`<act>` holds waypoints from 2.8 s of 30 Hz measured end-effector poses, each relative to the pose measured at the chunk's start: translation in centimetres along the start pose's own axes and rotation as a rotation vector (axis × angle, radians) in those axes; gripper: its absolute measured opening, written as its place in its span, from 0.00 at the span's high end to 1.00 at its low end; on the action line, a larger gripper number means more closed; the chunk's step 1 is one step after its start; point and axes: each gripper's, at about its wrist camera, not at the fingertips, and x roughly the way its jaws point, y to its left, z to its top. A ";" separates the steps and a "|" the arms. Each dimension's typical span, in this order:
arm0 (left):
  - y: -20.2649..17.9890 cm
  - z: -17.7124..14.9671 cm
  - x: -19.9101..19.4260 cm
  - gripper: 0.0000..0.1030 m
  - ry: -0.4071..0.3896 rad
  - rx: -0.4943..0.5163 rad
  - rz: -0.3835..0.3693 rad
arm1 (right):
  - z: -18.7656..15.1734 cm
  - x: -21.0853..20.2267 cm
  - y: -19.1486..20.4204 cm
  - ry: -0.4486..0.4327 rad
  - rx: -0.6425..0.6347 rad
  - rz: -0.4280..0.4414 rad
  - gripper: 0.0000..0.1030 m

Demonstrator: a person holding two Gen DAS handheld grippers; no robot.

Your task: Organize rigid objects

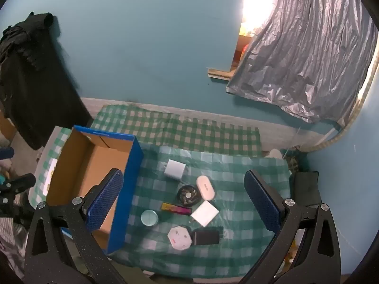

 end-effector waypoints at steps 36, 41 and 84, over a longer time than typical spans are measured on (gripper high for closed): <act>0.1 0.0 0.4 0.07 0.000 -0.027 0.009 | 0.4 0.9 0.1 0.014 -0.002 0.007 0.01; -0.2 0.0 0.4 0.07 0.004 -0.026 0.010 | 0.2 1.0 0.2 0.012 -0.003 0.008 0.01; -0.5 -0.2 0.4 0.07 0.004 -0.025 0.011 | 0.2 1.0 0.1 0.023 -0.003 0.010 0.01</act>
